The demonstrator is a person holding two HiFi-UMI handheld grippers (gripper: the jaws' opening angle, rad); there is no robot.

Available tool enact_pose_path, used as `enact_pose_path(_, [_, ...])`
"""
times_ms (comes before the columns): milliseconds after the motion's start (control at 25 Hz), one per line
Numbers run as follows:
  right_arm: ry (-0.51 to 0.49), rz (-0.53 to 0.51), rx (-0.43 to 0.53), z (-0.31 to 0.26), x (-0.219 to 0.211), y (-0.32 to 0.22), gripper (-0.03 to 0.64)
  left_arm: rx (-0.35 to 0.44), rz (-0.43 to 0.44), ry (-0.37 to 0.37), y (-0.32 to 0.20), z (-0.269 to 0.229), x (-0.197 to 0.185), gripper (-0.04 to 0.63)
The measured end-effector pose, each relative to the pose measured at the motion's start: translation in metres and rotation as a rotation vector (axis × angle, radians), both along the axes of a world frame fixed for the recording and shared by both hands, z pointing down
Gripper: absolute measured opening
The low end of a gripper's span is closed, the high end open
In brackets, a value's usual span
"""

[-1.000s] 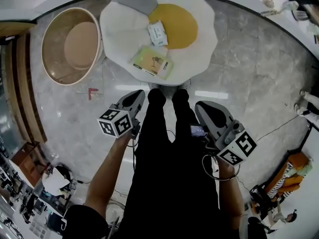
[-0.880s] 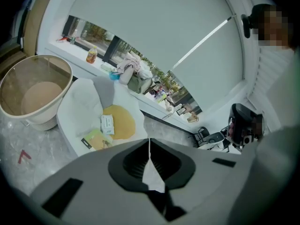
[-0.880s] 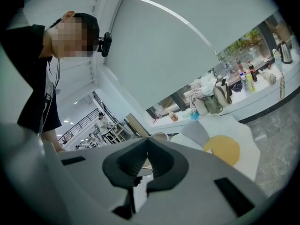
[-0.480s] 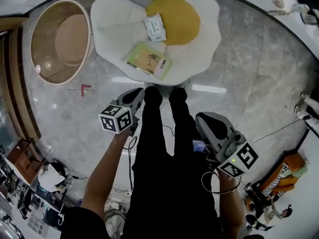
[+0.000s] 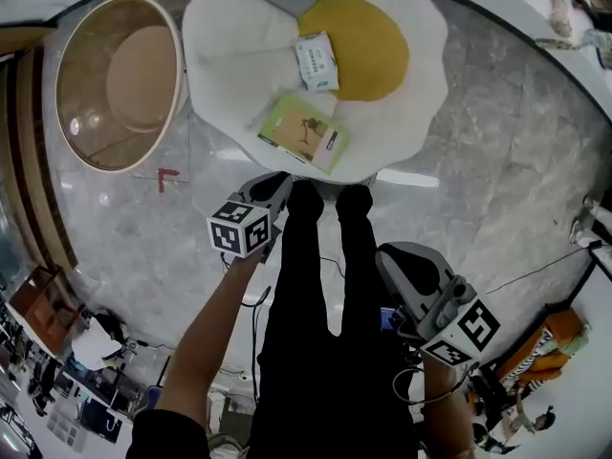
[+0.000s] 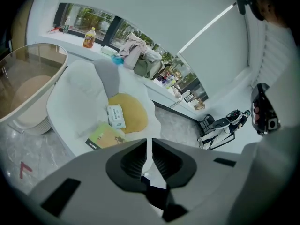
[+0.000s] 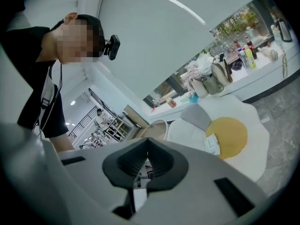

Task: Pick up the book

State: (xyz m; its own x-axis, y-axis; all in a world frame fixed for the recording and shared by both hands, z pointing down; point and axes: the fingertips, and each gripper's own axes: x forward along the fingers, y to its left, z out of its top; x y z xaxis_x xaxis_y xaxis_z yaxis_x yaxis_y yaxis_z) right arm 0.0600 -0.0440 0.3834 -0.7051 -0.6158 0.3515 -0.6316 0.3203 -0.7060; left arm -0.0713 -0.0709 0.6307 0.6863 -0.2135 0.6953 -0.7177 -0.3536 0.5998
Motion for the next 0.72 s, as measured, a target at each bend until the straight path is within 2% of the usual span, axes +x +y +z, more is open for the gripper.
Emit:
enact_pose_path(320, [-0.021, -0.018, -0.045, 0.028, -0.03, -0.006, 0.017, -0.069, -0.088, 0.008, -0.011, 0.054, -0.021, 0.087])
enact_pose_path(560, [-0.012, -0.008, -0.069, 0.041, -0.034, -0.01, 0.017, -0.129, -0.138, 0.013, -0.01, 0.091, -0.028, 0.125])
enact_pose_path(720, [-0.009, -0.008, -0.086, 0.049, -0.035, -0.012, 0.017, -0.168, -0.22, 0.018, -0.017, 0.113, -0.035, 0.151])
